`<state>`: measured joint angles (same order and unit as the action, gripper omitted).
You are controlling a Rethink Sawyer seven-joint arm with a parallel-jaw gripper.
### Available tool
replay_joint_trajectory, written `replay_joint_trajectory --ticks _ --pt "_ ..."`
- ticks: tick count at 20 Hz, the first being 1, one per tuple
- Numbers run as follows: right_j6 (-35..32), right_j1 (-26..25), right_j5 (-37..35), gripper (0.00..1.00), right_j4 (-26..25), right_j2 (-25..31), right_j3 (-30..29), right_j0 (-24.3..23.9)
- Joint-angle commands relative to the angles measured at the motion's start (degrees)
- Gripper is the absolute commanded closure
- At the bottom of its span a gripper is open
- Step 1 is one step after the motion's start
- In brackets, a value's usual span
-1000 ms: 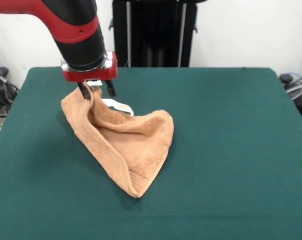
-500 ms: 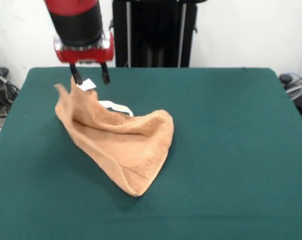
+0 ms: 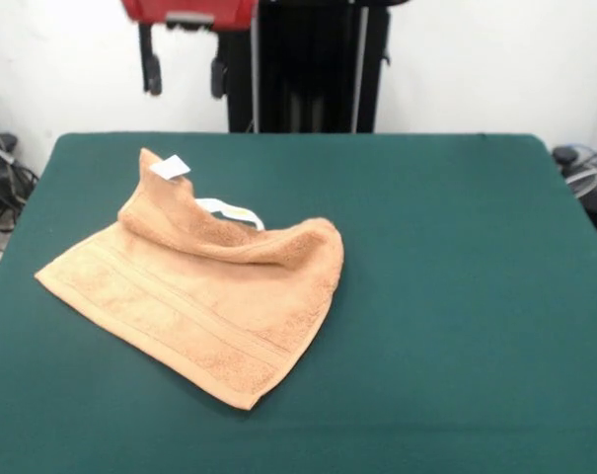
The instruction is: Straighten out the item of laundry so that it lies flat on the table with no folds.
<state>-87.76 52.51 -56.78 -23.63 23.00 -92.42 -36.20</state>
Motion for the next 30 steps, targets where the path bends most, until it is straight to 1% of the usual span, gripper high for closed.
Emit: replay_joint_trajectory --ticks 1,4,5,11,15,17,23,28,30 --pt "-3.1 0.1 2.7 0.00 -0.1 -0.8 -8.4 2.2" --pt "-6.9 -2.4 8.4 0.00 -0.8 -1.9 -11.0 3.2" --pt "-7.9 -3.0 9.2 0.00 -0.9 -2.2 -11.3 3.8" --pt "-14.0 -8.4 18.1 0.00 1.2 -3.9 -14.6 5.3" --pt "-16.8 -9.5 19.6 0.00 1.7 -6.8 -14.8 8.1" --pt "-16.4 -9.6 20.8 0.00 2.4 -7.8 -15.0 8.9" --pt "-14.3 -11.0 22.0 0.00 5.3 -8.8 -15.2 9.0" --pt "-13.1 -10.9 22.3 0.00 6.3 -9.5 -15.1 9.4" --pt "-12.5 -11.5 21.8 0.00 5.7 -10.0 -13.8 9.9"
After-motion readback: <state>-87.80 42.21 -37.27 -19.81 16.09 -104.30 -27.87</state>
